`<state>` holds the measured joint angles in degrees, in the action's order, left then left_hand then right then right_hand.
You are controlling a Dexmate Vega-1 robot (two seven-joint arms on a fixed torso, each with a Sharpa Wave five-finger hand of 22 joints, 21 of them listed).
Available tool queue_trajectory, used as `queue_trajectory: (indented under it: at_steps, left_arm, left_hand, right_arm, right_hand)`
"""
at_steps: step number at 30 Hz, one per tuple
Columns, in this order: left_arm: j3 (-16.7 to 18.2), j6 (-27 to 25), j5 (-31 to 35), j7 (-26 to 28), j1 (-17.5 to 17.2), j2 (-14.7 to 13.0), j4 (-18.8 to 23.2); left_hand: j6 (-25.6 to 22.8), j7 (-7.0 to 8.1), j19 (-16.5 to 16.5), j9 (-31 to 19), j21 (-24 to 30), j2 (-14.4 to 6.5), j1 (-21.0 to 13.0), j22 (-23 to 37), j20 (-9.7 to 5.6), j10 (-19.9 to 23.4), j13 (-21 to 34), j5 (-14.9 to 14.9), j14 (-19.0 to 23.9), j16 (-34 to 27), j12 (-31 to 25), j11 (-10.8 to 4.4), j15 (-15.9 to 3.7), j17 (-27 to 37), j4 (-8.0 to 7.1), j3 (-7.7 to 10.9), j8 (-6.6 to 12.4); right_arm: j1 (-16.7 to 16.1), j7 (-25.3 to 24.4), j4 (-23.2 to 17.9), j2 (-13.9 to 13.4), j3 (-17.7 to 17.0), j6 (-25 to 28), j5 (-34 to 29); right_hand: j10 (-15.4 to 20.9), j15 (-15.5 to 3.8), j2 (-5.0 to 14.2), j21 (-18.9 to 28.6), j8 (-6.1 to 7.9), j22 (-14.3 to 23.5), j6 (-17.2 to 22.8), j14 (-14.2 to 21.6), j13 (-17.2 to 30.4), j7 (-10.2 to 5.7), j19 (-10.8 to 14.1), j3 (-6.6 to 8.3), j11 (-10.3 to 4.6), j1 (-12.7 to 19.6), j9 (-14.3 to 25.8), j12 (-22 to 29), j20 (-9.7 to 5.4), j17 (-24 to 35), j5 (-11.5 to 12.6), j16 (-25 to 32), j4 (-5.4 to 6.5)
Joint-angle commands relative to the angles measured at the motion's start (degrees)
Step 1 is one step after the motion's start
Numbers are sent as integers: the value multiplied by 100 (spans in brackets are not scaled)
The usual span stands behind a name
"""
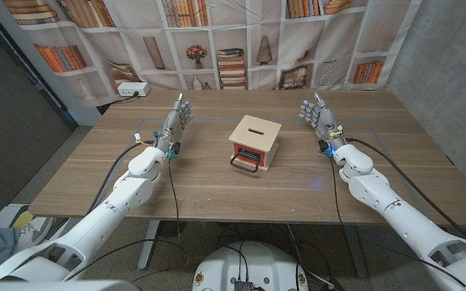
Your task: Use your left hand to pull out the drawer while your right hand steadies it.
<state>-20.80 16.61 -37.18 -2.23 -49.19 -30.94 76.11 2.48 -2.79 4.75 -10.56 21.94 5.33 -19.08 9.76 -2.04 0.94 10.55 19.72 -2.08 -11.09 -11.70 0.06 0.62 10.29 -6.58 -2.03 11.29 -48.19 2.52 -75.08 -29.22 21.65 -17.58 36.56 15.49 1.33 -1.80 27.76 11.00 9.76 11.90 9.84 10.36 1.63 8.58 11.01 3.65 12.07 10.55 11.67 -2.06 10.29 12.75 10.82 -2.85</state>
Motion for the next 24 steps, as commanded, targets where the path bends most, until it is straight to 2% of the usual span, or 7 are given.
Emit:
queue_trajectory:
  at_steps: [1, 5, 6, 7, 10, 19, 24]
  left_arm:
    - [50, 56, 79, -152, -205, -300, 357]
    - [104, 48, 41, -98, -303, -343, 487]
    - [132, 90, -13, -141, -349, -349, 528]
    - [133, 91, -16, -145, -350, -348, 527]
    - [174, 182, 41, -138, -479, -450, 722]
    - [277, 445, 243, -36, -904, -683, 1246]
    - [215, 547, 670, 189, -1063, -771, 1435]
  left_hand:
    - [-28, -64, 29, -8, 17, -18, -57, 13, -136, 81, 28, 40, -2, -37, -55, 5, -1, 24, -33, 4, 41]
    - [-56, -67, 10, -8, 2, -52, -93, 14, -136, 104, 28, 50, 39, -47, -60, 19, -5, 23, -21, 15, 48]
    - [-68, -66, 1, -8, -1, -64, -104, 15, -129, 120, 28, 53, 54, -51, -64, 14, -2, 23, -18, 19, 52]
    - [-80, -64, -8, -9, -7, -80, -120, 15, -126, 144, 28, 56, 63, -51, -72, 0, 9, 22, -13, 25, 55]
    - [-130, -64, -39, -9, -14, -117, -156, 16, -126, 177, 29, 64, 96, -58, -80, -4, 10, 22, -2, 40, 70]
    - [-230, -49, -123, -10, -43, -237, -295, 19, -120, 291, 30, 77, 223, -83, -107, -6, -9, 20, 44, 96, 92]
    - [-365, 37, -311, -9, -76, -512, -592, 22, -145, 473, 31, 85, 414, -105, -138, -79, -79, 17, 141, 248, 107]
  right_arm:
    - [33, 131, 206, 159, 142, -675, -331]
    - [34, -118, 263, 187, 208, -1083, -800]
    - [31, -404, 239, 158, 260, -1271, -1252]
    - [34, -437, 248, 161, 263, -1287, -1287]
    - [-16, -627, 81, 112, 319, -1415, -1635]
    - [-342, -795, -634, -156, 277, -1300, -1859]
    - [-454, -695, -954, -391, 278, -1350, -2066]
  right_hand:
    - [63, -43, -25, -2, 41, 26, 100, 63, 11, -42, 19, 29, -48, 93, 30, 36, -81, 14, 25, 25, -23]
    - [108, -106, -34, -29, 73, 26, 192, 90, 12, -111, 34, 29, -76, 125, 30, 53, -104, 12, 27, 31, -49]
    - [153, -185, -23, -31, 84, 26, 235, 129, 13, -146, 103, 38, -87, 159, 31, 69, -156, 10, 33, 40, -70]
    - [190, -223, -11, -34, 90, 26, 267, 181, 14, -157, 164, 49, -146, 194, 32, 81, -180, 8, 40, 53, -91]
    - [266, -269, -9, -40, 108, 26, 340, 258, 15, -220, 248, 57, -163, 238, 34, 105, -196, 6, 49, 70, -122]
    - [341, -296, 6, -71, 125, 27, 430, 316, 16, -252, 309, 69, -172, 288, 36, 124, -213, 6, 63, 72, -156]
    - [359, -299, 38, -87, 125, 28, 447, 329, 17, -261, 320, 86, -168, 313, 38, 127, -213, 8, 68, 69, -164]
